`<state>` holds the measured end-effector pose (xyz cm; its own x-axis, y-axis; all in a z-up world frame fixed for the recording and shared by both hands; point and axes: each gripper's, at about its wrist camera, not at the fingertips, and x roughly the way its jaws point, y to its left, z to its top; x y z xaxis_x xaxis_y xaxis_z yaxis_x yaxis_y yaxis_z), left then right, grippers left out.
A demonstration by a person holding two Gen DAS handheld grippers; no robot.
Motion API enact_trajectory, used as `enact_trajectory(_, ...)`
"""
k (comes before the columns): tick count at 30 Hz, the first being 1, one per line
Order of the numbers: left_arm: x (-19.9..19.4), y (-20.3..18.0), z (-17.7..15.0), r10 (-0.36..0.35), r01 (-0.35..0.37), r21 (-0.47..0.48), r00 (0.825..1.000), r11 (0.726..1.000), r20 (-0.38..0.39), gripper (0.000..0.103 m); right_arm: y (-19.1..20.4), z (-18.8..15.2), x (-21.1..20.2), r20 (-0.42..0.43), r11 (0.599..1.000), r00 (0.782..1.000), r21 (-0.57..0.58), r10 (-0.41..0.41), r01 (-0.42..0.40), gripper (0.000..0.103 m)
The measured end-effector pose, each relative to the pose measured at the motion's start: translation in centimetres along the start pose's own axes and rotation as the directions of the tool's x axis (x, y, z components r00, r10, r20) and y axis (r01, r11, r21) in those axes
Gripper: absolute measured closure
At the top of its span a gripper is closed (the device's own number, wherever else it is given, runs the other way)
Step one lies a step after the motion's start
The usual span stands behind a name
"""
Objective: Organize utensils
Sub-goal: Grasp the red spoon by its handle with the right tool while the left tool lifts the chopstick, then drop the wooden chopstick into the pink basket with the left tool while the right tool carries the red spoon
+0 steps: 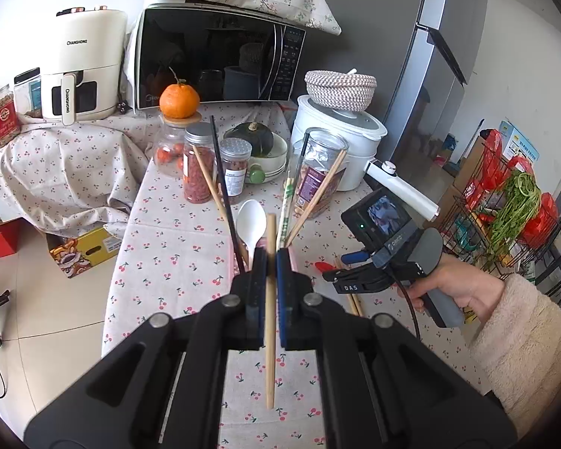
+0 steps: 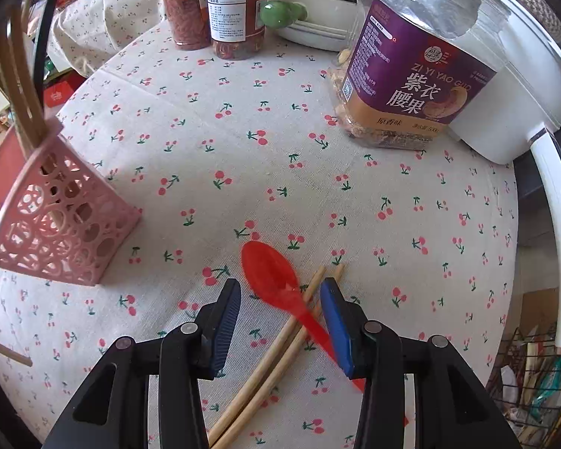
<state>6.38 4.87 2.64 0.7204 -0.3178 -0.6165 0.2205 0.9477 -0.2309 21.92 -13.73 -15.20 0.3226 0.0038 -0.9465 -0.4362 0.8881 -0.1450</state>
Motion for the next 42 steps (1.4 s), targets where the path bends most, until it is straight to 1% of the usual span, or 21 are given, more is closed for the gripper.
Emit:
enact_trajectory(3, 0.2, -0.1, -0.1, 0.000, 0.000, 0.008, 1.000, 1.000, -0.006, 0.097, -0.3, 0.6, 1.1, 0.001, 0.999, 0.999, 0.007, 0.034, -0.034, 0.060)
enact_trajectory(4, 0.4, -0.1, -0.1, 0.001, -0.001, 0.010, 1.000, 1.000, -0.009, 0.097, -0.3, 0.7, 1.2, 0.016, 0.999, 0.999, 0.005, 0.036, -0.036, 0.060)
enact_trajectory(5, 0.5, -0.1, -0.1, 0.002, -0.002, 0.011, 1.000, 1.000, -0.012, 0.097, -0.3, 0.8, 1.3, 0.020, 0.999, 0.999, 0.005, 0.046, -0.046, 0.063)
enact_trajectory(6, 0.5, 0.0, -0.1, 0.004, -0.004, 0.009, 1.000, 1.000, -0.014, 0.097, -0.3, 0.9, 1.3, 0.028, 0.998, 0.998, 0.005, 0.055, -0.055, 0.072)
enact_trajectory(9, 0.8, 0.1, -0.1, 0.006, -0.005, 0.007, 1.000, 1.000, -0.019, 0.097, -0.3, 1.2, 1.5, 0.031, 0.997, 0.997, 0.012, 0.075, -0.075, 0.077)
enact_trajectory(13, 0.8, 0.0, -0.1, 0.008, -0.008, 0.008, 1.000, 1.000, -0.018, 0.097, -0.3, 1.4, 1.1, 0.061, 0.994, 0.994, 0.054, 0.090, -0.093, 0.077)
enact_trajectory(18, 0.6, 0.4, 0.1, 0.011, -0.011, -0.001, 1.000, 1.000, -0.001, 0.097, -1.1, 0.6, -2.8, 0.149, 0.986, 0.987, 0.140, 0.067, -0.088, 0.078)
enact_trajectory(20, 0.2, 0.6, 0.3, 0.011, -0.011, -0.011, 1.000, 1.000, 0.019, 0.097, -1.3, 0.2, -5.1, 0.204, 0.982, 0.978, 0.170, 0.050, -0.086, 0.078)
enact_trajectory(22, -0.6, 0.9, 0.5, 0.009, -0.008, -0.023, 0.999, 1.000, 0.050, 0.097, -1.4, -0.5, -7.5, 0.265, 0.974, 0.963, 0.202, 0.045, -0.101, 0.078)
enact_trajectory(24, -1.5, 1.0, 0.8, 0.003, 0.000, -0.029, 0.996, 1.000, 0.086, 0.097, -1.8, -1.5, -10.1, 0.333, 0.967, 0.942, 0.223, 0.044, -0.124, 0.078)
enact_trajectory(27, -3.3, 1.2, 1.4, -0.006, 0.013, -0.046, 0.989, 0.999, 0.151, 0.097, -1.1, -2.6, -13.4, 0.424, 0.956, 0.905, 0.247, 0.041, -0.159, 0.078)
enact_trajectory(29, -4.5, 1.2, 1.8, -0.011, 0.024, -0.062, 0.979, 0.998, 0.202, 0.097, -0.9, -3.8, -15.6, 0.479, 0.948, 0.877, 0.258, 0.044, -0.188, 0.078)
enact_trajectory(31, -5.9, 1.2, 2.0, -0.012, 0.033, -0.077, 0.964, 0.997, 0.267, 0.097, -0.8, -4.9, -17.6, 0.533, 0.937, 0.845, 0.270, 0.045, -0.220, 0.078)
enact_trajectory(32, -6.6, 1.2, 2.2, -0.005, 0.032, -0.081, 0.951, 0.996, 0.308, 0.097, -0.6, -5.3, -18.4, 0.556, 0.932, 0.830, 0.274, 0.048, -0.238, 0.078)
enact_trajectory(34, -7.8, 0.9, 2.3, 0.007, 0.025, -0.076, 0.920, 0.997, 0.393, 0.097, -0.5, -6.0, -19.8, 0.598, 0.923, 0.800, 0.277, 0.053, -0.268, 0.078)
enact_trajectory(36, -8.5, 0.6, 2.3, 0.023, 0.013, -0.073, 0.885, 0.997, 0.464, 0.097, -0.2, -6.8, -21.2, 0.629, 0.922, 0.776, 0.274, 0.044, -0.274, 0.078)
enact_trajectory(38, -8.4, 0.4, 2.3, 0.043, -0.005, -0.076, 0.859, 0.997, 0.509, 0.097, 0.1, -7.3, -22.1, 0.653, 0.924, 0.757, 0.267, 0.036, -0.275, 0.078)
enact_trajectory(39, -8.1, 0.3, 2.4, 0.058, -0.018, -0.081, 0.852, 0.997, 0.521, 0.097, 0.3, -7.4, -22.4, 0.661, 0.924, 0.749, 0.264, 0.036, -0.277, 0.078)
enact_trajectory(42, -6.4, 0.2, 2.5, 0.100, -0.064, -0.087, 0.844, 0.994, 0.527, 0.097, 0.6, -7.7, -22.7, 0.675, 0.924, 0.737, 0.254, 0.044, -0.287, 0.078)
